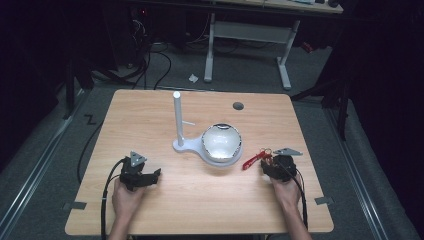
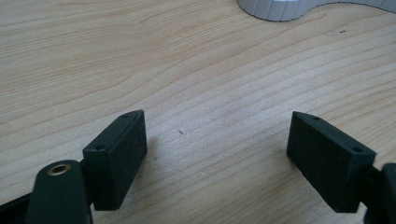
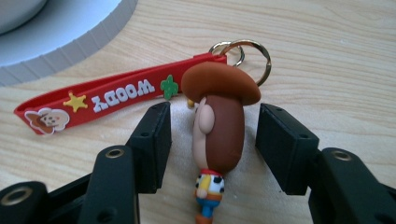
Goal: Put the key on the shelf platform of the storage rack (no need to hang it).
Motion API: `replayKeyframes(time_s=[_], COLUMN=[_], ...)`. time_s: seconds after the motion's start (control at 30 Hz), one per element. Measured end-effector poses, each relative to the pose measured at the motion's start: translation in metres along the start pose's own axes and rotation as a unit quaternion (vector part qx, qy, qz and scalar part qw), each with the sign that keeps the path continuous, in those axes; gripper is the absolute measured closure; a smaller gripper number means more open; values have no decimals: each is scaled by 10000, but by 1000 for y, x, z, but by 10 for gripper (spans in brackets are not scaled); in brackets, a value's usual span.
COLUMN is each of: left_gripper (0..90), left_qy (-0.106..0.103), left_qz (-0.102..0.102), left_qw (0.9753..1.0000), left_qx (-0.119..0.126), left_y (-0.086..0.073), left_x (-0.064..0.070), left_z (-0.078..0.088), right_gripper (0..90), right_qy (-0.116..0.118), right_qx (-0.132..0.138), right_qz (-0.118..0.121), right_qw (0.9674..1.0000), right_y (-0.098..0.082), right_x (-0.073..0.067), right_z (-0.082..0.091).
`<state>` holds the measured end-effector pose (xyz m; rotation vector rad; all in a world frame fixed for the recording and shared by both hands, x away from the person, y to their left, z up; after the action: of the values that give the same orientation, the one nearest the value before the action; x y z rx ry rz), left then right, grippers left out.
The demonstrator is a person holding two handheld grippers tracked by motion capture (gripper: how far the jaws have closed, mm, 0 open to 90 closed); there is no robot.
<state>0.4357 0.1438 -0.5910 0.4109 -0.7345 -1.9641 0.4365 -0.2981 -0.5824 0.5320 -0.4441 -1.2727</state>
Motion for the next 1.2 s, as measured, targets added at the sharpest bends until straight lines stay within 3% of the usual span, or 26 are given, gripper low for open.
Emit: replayKeyframes(time_s=[0.2,0.3,0.6,1.2], left_gripper=[206,206,206,207], left_qy=[1,1,1,-6], left_qz=[0,1,1,6], left_qw=[10000,10000,10000,10000], left_qx=[0,0,-1,2], left_y=[0,0,0,0], left_x=[0,0,0,0], left_z=[0,0,0,0], right_gripper=[556,664,675,678], right_qy=[-27,-8,20,261], right_qx=[86,89,148,671], right_qz=[-27,70,213,579], right_qw=[10000,9999,9997,9957], right_y=[2,1,2,33], right_x=[1,1,-1,-13], right_z=[-1,0,4,51])
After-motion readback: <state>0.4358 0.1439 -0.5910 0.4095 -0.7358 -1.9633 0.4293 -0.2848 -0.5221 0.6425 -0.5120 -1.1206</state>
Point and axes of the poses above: each handheld gripper's, and its own axes: z roughly backward along the jaws, y roughly out of its top, x roughly to its right, the point moved 8 cm from there along -z, roughly forward along the jaws, and after that the axes turned 7 degrees about -x, right-handed, at the moved point
